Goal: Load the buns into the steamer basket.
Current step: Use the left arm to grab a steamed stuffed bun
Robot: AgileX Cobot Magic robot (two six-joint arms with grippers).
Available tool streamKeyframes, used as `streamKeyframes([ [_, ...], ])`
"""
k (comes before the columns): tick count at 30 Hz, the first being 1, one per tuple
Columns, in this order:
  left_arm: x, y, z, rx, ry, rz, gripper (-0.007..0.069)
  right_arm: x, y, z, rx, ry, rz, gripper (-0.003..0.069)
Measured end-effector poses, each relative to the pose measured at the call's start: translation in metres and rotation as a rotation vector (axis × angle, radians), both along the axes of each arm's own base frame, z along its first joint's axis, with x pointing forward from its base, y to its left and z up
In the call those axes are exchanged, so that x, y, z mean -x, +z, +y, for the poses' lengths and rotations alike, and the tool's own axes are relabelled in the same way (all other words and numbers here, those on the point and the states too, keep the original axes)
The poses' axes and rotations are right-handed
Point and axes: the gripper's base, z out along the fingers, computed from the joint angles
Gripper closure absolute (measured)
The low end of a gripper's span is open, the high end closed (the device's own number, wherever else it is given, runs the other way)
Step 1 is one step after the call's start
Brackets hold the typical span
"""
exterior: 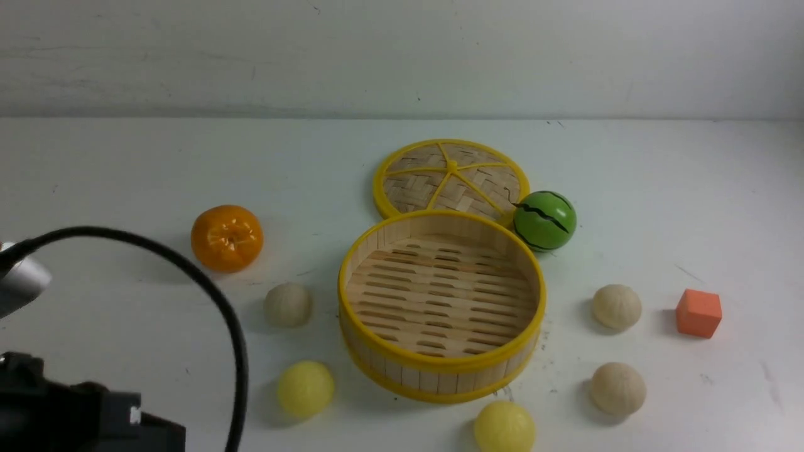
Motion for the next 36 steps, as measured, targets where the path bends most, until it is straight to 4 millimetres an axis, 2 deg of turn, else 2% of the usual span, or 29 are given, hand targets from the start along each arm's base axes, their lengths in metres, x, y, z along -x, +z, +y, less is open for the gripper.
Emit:
streamKeyframes([
  [4, -0.03, -0.012, -0.019, -0.041, -0.084, 0.059, 0.0638, 0.0, 0.0, 0.0, 0.0, 0.0, 0.0, 0.0418],
  [7, -0.04, -0.012, -0.048, -0.118, -0.224, 0.047, 0.0638, 0.0, 0.0, 0.0, 0.0, 0.0, 0.0, 0.0418],
  [10, -0.05, -0.01, -0.065, -0.217, -0.256, 0.064, 0.0638, 0.0, 0.0, 0.0, 0.0, 0.0, 0.0, 0.0418],
  [11, -0.05, -0.01, -0.067, -0.227, -0.262, 0.068, 0.0638, 0.0, 0.0, 0.0, 0.0, 0.0, 0.0, 0.0418],
  [12, -0.06, -0.013, -0.072, -0.308, -0.25, 0.092, 0.0638, 0.0, 0.0, 0.0, 0.0, 0.0, 0.0, 0.0418],
  [16, -0.083, -0.026, -0.078, -0.446, -0.236, 0.13, 0.0638, 0.0, 0.0, 0.0, 0.0, 0.0, 0.0, 0.0418],
  [22, -0.112, -0.045, -0.093, -0.505, -0.266, 0.17, 0.0638, 0.0, 0.0, 0.0, 0.0, 0.0, 0.0, 0.0418],
  [30, -0.13, -0.046, -0.108, -0.513, -0.308, 0.148, 0.0638, 0.0, 0.0, 0.0, 0.0, 0.0, 0.0, 0.0418],
  [36, -0.123, -0.047, -0.125, -0.55, -0.398, 0.138, 0.0638, 0.0, 0.0, 0.0, 0.001, 0.0, 0.0, 0.0418],
])
